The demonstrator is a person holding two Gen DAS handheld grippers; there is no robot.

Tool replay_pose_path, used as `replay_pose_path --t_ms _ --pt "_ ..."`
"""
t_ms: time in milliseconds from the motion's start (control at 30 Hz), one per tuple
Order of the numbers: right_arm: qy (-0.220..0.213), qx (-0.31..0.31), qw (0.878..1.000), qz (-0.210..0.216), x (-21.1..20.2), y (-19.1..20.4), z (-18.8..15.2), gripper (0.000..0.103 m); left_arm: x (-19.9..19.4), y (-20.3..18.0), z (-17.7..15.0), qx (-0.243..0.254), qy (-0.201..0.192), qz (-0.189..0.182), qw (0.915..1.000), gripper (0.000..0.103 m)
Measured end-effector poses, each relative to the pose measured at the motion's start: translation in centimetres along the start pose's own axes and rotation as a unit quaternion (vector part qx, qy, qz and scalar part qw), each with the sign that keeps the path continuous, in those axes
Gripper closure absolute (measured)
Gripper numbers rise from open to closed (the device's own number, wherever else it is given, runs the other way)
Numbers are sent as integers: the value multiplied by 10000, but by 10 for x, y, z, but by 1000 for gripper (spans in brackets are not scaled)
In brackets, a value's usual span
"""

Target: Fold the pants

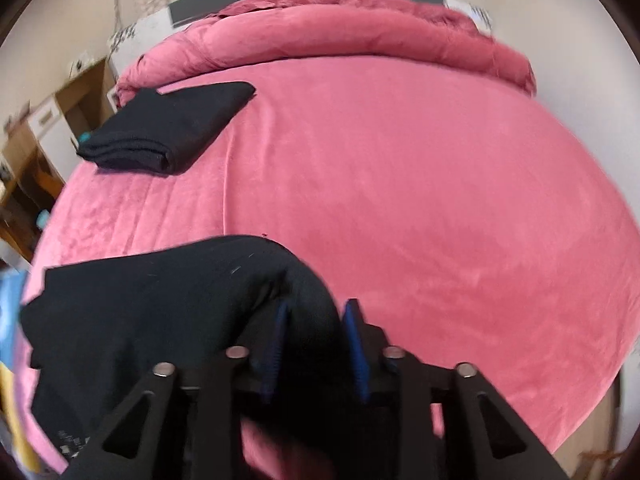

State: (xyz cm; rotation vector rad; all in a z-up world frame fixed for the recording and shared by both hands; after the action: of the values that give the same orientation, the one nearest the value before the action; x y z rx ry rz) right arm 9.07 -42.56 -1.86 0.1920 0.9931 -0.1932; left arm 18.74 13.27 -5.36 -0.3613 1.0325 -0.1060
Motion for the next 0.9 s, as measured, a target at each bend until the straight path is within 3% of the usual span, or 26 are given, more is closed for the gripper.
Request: replay_pose_path --t_ms 133,200,233,400,567,600,667,733,900 --pt "172 380 9990 128 -23 -45 -31 53 1 -16 -27 316 290 -217 9988 69" --pt "338 422 9985 7 -33 -62 -53 44 0 -28 -44 486 392 -352 9974 53" --pt "464 458 9979 -56 -35 -74 -70 39 -1 -34 -52 581 422 -397 9966 50" --pt "780 928 9925 -150 -26 -104 -120 39 -6 -61 -85 907 507 -233 9943 41" --pt "1043 743 9915 -230 4 -102 -133 39 -4 -78 -106 1073 554 15 9927 39" --pt "1062 596 9924 -182 9 -97 -133 41 -2 -79 -111 1119 600 37 9919 39" --pt "1128 313 9927 -275 12 -90 -130 71 2 -85 -119 1316 615 180 9892 39" --pt "1071 94 9933 -414 4 -83 -124 83 3 -88 -125 1393 603 212 9882 39" --pt "844 -583 9863 -1290 -25 -76 -104 88 -1 -88 -129 1296 567 34 9899 39"
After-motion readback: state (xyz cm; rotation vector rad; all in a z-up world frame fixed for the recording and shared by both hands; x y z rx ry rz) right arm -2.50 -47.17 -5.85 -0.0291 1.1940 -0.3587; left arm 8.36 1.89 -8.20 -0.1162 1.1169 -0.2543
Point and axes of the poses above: each gripper's, at about its wrist camera, not at the fingertips, and x roughly the way its jaws point, y to its left, z to its top, the point moved 1 cm from there along x, roughly the way its jaws point, and after that the axes turned 4 degrees about -x, right-handed, at the moved point
